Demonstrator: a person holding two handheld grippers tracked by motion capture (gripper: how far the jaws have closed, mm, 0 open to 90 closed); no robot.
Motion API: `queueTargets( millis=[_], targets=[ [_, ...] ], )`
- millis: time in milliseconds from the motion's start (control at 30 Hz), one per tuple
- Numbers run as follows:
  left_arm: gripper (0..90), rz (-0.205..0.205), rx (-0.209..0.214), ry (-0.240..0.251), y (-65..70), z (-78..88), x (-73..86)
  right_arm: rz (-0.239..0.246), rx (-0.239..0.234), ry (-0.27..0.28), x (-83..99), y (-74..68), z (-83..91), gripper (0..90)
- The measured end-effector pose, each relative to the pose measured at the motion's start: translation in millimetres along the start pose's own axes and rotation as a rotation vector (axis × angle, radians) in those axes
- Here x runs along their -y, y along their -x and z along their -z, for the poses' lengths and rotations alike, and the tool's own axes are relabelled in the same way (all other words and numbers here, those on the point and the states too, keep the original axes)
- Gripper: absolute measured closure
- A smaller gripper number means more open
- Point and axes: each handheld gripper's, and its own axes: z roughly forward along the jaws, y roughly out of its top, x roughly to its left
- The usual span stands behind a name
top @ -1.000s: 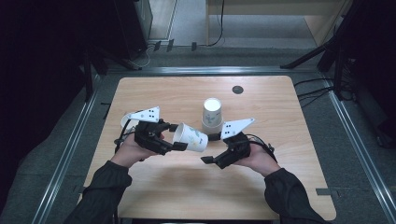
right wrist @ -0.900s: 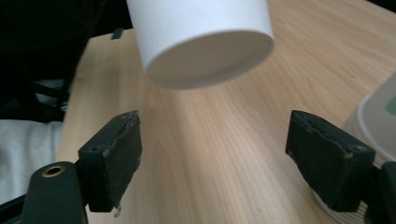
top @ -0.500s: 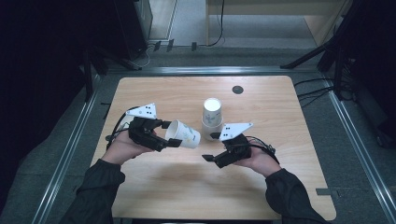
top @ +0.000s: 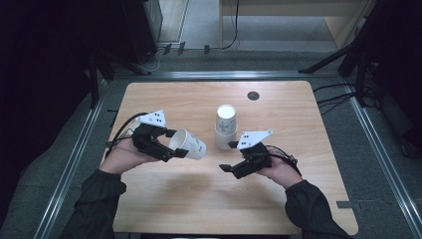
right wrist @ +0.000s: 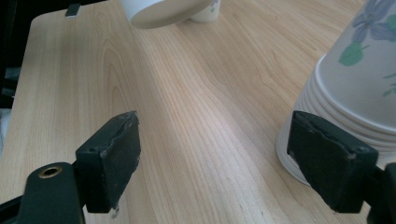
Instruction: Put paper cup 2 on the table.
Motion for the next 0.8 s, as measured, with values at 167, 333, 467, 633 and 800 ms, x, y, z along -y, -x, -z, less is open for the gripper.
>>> queueTargets(
  millis=[167,333,467,633,800],
  targets=[
    [24.9,0.002,-0.027,-0.036,-4.8,7.3,3.6,-0.01,0.013,0.011,2.1,2.9,8.1,17.6],
    [24.9,-0.005,-0.084,-0.09,-9.4,11.9,7.9,-0.017,0.029,0.012,5.4,6.7,14.7,17.5],
    [24.9,-0.012,-0.089,-0.125,-12.6,13.8,12.2,-0.024,0.033,0.025,6.7,8.5,19.2,17.5],
    [24.9,-0.001,-0.103,-0.16,-20.1,16.6,20.6,-0.025,0.036,0.022,7.9,10.6,19.8,17.5],
    [24.7,0.022,-0.124,-0.187,-29.4,20.6,32.4,-0.029,0.044,0.019,9.1,12.8,20.2,17.6]
  ],
)
